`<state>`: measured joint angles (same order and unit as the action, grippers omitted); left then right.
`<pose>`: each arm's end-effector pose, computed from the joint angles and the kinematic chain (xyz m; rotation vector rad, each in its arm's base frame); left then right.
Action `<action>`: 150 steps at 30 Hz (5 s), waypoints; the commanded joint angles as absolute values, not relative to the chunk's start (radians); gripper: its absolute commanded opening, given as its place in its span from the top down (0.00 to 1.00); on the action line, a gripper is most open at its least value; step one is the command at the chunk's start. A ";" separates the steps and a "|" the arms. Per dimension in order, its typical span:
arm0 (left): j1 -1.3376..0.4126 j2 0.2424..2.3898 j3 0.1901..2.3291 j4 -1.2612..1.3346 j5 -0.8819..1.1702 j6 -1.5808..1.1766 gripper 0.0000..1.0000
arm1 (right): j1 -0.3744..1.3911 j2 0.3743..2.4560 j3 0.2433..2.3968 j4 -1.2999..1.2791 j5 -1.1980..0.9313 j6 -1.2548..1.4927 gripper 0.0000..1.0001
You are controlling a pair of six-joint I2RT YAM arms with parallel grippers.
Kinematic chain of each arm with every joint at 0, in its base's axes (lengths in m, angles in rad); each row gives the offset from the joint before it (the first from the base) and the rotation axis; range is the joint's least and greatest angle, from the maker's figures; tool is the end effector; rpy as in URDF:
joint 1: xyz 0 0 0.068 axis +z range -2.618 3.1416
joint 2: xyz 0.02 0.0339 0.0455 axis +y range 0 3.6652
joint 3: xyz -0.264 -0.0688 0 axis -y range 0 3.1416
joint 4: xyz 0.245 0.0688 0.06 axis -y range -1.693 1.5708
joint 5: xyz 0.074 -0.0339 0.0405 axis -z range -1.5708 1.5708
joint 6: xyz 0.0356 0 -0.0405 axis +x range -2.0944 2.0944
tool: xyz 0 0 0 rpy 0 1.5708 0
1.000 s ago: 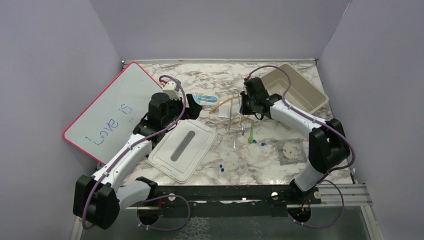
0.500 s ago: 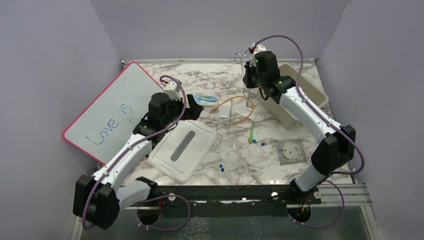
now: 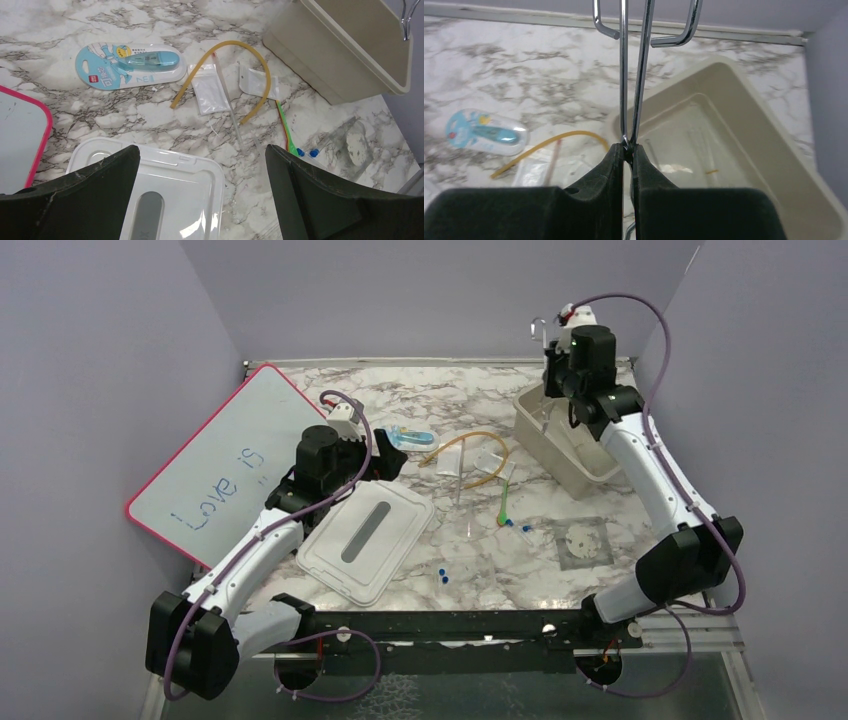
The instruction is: Organize the chemistry lab equipment
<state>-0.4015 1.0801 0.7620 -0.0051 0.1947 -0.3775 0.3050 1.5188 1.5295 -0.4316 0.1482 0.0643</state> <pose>0.2278 -0.1042 0.2921 0.1602 1.9452 -0.7080 0.3357 0.1002 0.3951 -0.1436 1.9828 0.0913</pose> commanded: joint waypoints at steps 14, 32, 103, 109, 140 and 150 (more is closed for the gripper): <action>-0.433 1.079 0.769 0.020 0.207 -0.382 0.01 | 0.073 1.507 1.346 -0.292 0.117 -0.468 0.99; -0.500 1.140 0.805 0.005 0.181 -0.373 0.01 | 0.013 1.708 1.263 -0.310 0.203 -0.728 0.99; -0.500 1.152 0.802 0.002 0.178 -0.366 0.01 | 0.081 1.827 1.630 -0.695 -0.341 -0.240 0.75; -0.500 1.150 0.802 0.002 0.170 -0.361 0.01 | 0.106 1.852 1.625 -0.591 -0.325 -0.081 0.75; -0.500 1.131 0.804 -0.023 0.161 -0.345 0.01 | 0.361 1.776 1.696 -0.585 0.128 0.187 0.54; -0.500 1.131 0.804 -0.033 0.132 -0.347 0.01 | 0.555 1.736 1.556 -0.555 0.223 0.296 0.55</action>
